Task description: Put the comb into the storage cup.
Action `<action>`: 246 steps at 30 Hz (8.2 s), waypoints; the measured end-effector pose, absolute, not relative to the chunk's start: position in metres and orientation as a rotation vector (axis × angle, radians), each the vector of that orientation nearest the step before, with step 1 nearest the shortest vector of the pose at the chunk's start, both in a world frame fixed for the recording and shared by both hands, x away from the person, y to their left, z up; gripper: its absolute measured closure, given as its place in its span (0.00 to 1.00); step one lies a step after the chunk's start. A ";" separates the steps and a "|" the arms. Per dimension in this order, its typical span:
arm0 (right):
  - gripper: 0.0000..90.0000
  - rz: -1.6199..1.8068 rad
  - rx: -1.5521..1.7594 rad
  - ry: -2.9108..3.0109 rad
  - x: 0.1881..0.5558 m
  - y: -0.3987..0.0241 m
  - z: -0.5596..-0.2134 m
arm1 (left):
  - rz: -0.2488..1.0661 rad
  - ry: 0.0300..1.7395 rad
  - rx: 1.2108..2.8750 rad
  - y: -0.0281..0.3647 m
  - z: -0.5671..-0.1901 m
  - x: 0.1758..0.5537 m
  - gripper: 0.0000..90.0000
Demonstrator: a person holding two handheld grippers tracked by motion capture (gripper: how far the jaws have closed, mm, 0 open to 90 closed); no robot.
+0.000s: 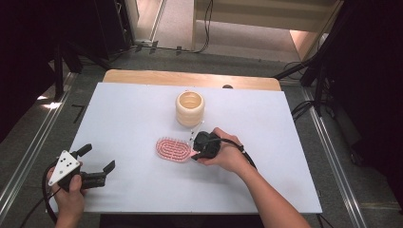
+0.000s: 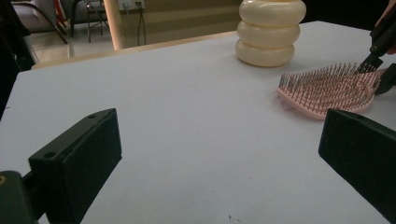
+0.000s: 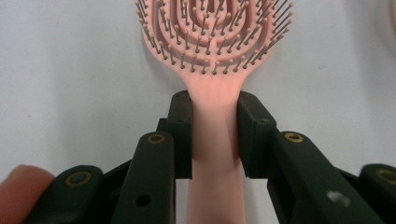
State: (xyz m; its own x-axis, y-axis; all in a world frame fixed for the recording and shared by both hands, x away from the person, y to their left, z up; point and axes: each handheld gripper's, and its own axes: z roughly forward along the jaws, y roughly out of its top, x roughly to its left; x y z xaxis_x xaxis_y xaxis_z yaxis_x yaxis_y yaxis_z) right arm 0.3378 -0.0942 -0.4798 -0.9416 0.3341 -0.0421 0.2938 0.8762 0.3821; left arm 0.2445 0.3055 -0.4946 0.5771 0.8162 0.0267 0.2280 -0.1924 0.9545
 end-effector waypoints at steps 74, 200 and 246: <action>0.75 1.162 0.670 2.595 0.288 -0.150 -0.483 | 0.221 0.771 1.747 0.147 -0.456 0.300 0.03; 0.00 1.498 0.958 2.049 0.244 -0.242 -0.487 | 0.083 0.822 1.639 0.157 -0.428 0.297 0.73; 0.00 1.399 1.104 1.889 0.217 -0.335 -0.501 | 0.166 0.832 1.616 0.167 -0.398 0.319 0.73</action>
